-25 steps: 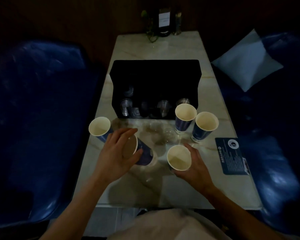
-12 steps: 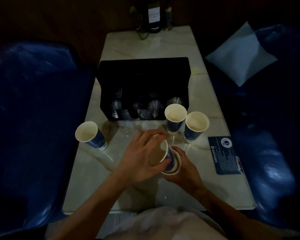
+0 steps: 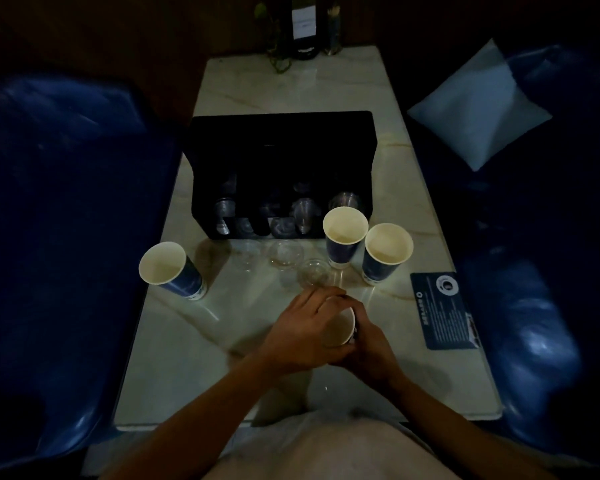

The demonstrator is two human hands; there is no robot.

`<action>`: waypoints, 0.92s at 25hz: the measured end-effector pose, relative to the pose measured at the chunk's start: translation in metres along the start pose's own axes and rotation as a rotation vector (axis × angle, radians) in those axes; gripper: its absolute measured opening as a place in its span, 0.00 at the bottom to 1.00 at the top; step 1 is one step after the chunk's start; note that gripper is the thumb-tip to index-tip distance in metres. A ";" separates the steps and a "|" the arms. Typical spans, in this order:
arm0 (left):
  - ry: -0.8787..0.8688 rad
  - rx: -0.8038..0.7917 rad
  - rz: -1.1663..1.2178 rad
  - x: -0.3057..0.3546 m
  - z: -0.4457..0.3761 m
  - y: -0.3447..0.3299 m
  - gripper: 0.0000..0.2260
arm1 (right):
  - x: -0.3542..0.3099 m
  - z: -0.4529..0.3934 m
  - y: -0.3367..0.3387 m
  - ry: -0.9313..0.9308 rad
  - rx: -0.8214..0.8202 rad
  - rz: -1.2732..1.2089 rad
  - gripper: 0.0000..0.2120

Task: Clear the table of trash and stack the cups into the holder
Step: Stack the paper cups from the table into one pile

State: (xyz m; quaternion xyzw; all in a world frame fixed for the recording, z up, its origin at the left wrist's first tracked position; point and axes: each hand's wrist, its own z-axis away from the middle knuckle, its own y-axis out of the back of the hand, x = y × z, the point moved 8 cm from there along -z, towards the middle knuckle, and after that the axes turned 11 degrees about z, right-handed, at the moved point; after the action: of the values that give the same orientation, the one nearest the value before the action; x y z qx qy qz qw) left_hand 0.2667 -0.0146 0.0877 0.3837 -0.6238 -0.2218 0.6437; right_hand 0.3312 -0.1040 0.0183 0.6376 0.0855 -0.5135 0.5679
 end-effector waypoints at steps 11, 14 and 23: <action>0.066 -0.074 -0.069 -0.018 0.003 -0.024 0.33 | 0.000 0.003 -0.002 0.005 0.008 -0.077 0.40; 0.047 -0.099 -0.101 -0.015 0.002 -0.026 0.32 | -0.002 0.002 -0.002 -0.002 -0.018 -0.099 0.41; 0.078 -0.174 -0.104 -0.030 -0.023 0.024 0.29 | 0.026 -0.003 0.047 -0.092 -0.261 0.302 0.34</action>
State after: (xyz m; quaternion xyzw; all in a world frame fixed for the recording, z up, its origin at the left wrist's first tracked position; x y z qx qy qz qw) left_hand 0.2809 0.0280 0.0894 0.3669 -0.5558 -0.2931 0.6859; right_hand 0.3776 -0.1298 0.0285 0.5402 0.0285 -0.4355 0.7195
